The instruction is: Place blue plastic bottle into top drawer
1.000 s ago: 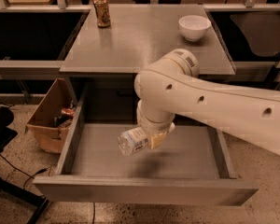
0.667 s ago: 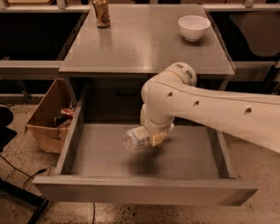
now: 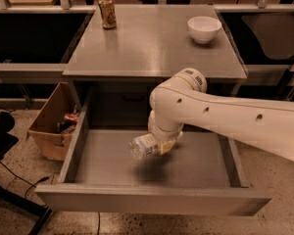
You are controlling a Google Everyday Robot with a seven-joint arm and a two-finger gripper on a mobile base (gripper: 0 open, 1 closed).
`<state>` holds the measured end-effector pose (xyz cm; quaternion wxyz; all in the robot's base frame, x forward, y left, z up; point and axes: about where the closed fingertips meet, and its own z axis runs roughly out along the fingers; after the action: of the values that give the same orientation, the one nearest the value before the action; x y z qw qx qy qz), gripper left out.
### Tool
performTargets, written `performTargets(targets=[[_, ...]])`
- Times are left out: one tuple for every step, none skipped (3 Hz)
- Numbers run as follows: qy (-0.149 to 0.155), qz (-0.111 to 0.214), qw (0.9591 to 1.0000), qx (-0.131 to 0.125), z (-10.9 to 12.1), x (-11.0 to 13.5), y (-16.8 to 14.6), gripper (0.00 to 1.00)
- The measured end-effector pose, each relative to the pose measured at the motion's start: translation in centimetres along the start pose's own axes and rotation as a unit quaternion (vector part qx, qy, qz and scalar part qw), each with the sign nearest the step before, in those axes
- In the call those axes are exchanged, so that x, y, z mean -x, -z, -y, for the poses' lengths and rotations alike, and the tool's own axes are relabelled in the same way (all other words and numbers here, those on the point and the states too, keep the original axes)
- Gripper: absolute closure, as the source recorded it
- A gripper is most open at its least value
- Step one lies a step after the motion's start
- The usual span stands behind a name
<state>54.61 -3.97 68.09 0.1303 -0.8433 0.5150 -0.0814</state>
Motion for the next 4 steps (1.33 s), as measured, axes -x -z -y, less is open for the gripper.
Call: performTargets(targets=[[0.000,0.000,1.0000,0.000,0.0,0.0,0.0,0.27],[0.000,0.000,1.0000,0.000,0.0,0.0,0.0,0.00],[0.003,0.000,1.0000,-0.003,-0.1,0.1,0.7,0.00],[0.028,-0.002,0.9992,-0.027,-0.8,0.9,5.6,0.00]])
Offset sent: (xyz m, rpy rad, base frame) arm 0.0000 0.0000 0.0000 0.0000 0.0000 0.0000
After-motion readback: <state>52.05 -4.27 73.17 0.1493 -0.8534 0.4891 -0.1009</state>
